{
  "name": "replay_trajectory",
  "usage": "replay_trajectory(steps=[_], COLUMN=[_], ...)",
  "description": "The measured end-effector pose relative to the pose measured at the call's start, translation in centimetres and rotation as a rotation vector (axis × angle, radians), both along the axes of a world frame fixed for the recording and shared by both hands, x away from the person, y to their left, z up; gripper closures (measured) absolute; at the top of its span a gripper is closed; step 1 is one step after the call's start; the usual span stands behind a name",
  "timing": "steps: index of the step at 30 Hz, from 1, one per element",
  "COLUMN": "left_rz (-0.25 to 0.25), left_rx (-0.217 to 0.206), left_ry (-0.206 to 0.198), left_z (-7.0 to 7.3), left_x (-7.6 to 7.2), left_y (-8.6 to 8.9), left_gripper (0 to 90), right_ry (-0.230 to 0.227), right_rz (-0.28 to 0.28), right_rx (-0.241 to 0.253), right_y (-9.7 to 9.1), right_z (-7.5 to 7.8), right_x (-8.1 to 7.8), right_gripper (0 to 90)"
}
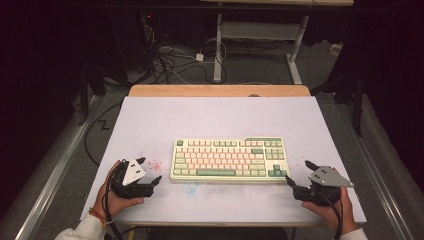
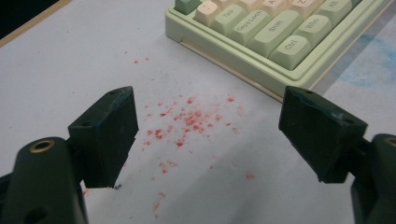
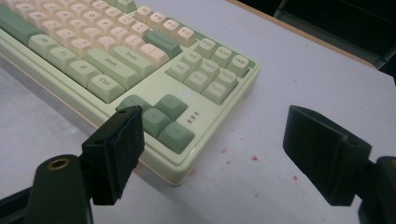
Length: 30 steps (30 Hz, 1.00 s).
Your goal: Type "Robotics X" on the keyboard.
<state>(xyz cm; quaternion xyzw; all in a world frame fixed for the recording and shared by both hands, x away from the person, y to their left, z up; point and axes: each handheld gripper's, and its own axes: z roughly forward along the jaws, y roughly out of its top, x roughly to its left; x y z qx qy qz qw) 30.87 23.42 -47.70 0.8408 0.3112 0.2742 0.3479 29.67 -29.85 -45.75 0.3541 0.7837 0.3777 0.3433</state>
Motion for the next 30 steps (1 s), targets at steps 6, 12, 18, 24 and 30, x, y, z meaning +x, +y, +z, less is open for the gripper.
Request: replay_trajectory(steps=[6,12,18,24,30], left_rz=[0.0,-0.006,-0.006,-0.01,-0.009], left_rx=[-0.008,-0.004,-0.001,0.006,0.007], left_ry=[-0.005,-0.004,0.001,0.009,0.015], left_z=[0.1,0.1,0.0,-0.1,-0.1], left_x=[-0.2,-0.3,-0.3,-0.3,-0.2], left_y=[0.1,0.1,0.2,0.0,-0.1], left_gripper=[18.9,18.9,18.9,19.2,19.4], right_ry=[-0.011,-0.007,0.033,0.068,0.104], right_rz=[0.007,0.027,0.056,0.134,0.193], right_rx=[0.009,0.011,0.001,0.004,-0.012], right_y=[0.1,0.1,0.6,2.4,4.2], right_z=[0.2,0.7,1.7,2.6,2.8], right_x=[-0.3,-0.3,0.4,1.2,2.3], right_gripper=[28.9,49.0,80.1,89.9,90.0])
